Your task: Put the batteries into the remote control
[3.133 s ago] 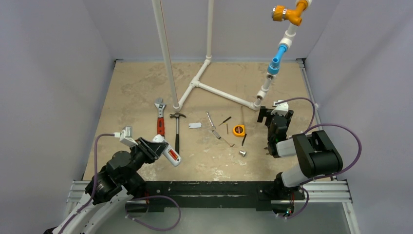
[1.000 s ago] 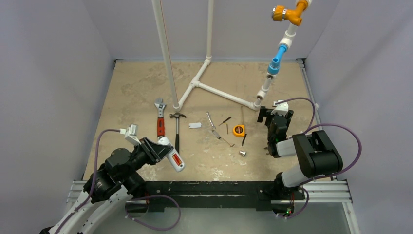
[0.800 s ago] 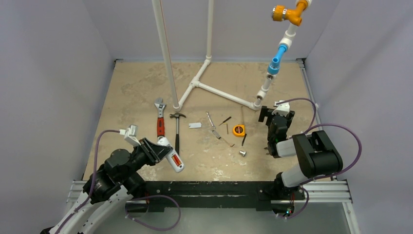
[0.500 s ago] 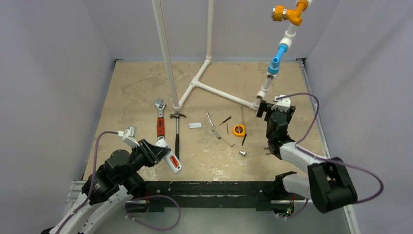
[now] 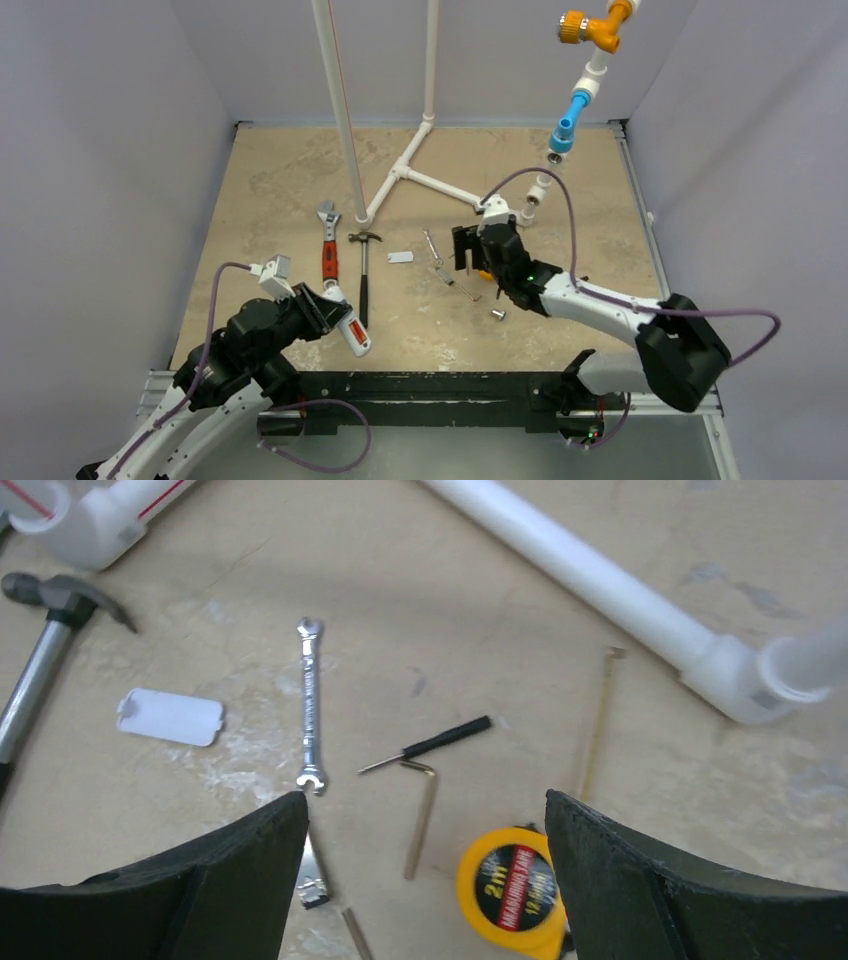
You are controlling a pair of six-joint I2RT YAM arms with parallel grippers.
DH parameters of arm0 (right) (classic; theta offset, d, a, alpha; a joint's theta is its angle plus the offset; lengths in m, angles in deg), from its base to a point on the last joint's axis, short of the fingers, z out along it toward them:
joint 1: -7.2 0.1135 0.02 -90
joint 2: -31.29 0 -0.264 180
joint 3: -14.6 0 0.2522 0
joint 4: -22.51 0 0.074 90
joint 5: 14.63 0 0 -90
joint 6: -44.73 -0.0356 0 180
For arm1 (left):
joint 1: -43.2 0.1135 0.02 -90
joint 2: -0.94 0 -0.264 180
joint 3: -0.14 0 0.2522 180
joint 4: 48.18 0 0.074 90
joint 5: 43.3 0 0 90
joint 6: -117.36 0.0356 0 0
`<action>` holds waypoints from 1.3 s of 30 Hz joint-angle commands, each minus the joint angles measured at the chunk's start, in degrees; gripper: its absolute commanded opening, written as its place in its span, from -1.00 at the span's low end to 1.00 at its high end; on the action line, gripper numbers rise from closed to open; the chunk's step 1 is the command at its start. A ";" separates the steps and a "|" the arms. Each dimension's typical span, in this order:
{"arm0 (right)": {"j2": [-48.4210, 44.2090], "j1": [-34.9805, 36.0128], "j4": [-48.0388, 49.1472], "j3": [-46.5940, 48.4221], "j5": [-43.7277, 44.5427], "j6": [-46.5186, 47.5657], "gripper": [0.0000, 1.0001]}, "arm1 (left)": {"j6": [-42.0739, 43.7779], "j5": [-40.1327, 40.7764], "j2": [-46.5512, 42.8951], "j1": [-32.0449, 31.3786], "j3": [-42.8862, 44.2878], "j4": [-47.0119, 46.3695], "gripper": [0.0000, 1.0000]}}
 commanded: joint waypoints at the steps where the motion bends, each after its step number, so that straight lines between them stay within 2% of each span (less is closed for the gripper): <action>1: 9.37 2.33 -1.95 11.23 -11.34 3.20 0.71 | 2.68 -0.49 0.42 -0.09 2.35 -1.64 -1.00; 6: 23.70 2.40 -7.10 25.69 -30.36 14.61 0.64 | 2.73 -0.32 -0.33 -0.07 2.69 0.24 -1.00; 12: 33.83 2.36 -9.99 33.65 -43.02 25.52 0.50 | 1.70 -0.37 -0.76 -0.09 2.62 0.56 -1.00; 19: 38.48 2.46 -9.52 35.28 -45.93 29.32 0.04 | 1.45 0.61 -1.69 -0.07 3.05 2.45 -1.00; 30: 43.76 2.62 -9.84 37.58 -44.55 30.19 -0.22 | 2.26 1.98 -1.39 -0.07 4.63 3.56 -1.00; 39: 44.13 3.09 -13.20 36.06 -42.10 31.54 -0.48 | 1.95 1.77 -1.55 -0.07 3.97 3.62 -1.00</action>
